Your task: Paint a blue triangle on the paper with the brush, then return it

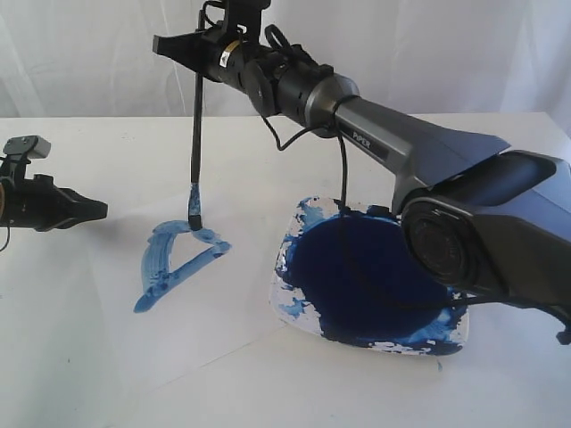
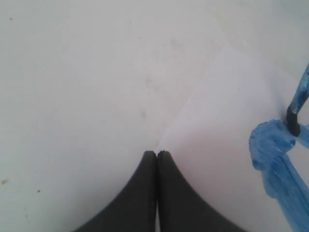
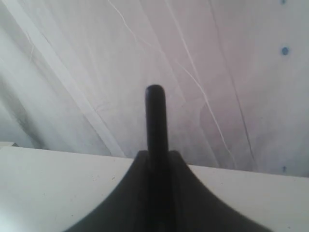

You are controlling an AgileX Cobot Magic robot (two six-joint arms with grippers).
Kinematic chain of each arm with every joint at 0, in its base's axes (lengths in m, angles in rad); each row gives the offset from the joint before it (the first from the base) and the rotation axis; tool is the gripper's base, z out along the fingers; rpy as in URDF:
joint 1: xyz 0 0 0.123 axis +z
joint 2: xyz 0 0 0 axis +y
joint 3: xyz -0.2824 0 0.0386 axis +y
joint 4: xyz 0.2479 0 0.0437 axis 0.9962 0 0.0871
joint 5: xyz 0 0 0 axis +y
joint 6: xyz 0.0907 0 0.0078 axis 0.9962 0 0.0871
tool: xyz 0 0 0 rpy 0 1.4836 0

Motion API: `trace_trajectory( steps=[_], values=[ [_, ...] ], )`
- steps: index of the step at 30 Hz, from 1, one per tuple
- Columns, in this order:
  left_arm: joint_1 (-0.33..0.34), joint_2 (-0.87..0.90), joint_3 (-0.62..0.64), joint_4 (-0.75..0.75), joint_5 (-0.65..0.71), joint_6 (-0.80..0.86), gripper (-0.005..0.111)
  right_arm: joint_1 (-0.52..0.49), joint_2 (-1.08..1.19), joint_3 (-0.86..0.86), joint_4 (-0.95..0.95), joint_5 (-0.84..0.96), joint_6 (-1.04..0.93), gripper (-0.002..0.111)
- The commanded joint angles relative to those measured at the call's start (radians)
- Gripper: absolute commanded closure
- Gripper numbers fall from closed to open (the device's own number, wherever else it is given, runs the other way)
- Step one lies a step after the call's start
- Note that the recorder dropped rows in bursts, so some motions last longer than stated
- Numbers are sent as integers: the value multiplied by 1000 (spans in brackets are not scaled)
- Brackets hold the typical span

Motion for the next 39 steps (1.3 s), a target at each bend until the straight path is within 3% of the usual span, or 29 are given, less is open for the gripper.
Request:
trace_trajectory(
  steps=[1, 15, 21, 28, 39],
  values=[
    [4, -2, 6, -7, 3, 2, 107, 11, 14, 3, 3, -53, 11, 108],
    [4, -2, 6, -7, 3, 2, 107, 11, 22, 3, 16, -98, 48, 108],
    [4, -2, 6, -7, 3, 2, 107, 11, -22, 3, 28, 44, 48, 108],
    [4, -2, 6, -7, 3, 2, 107, 9, -87, 3, 28, 64, 48, 108],
    [4, -2, 6, -7, 3, 2, 107, 9, -200, 3, 39, 240, 41, 108]
  ],
)
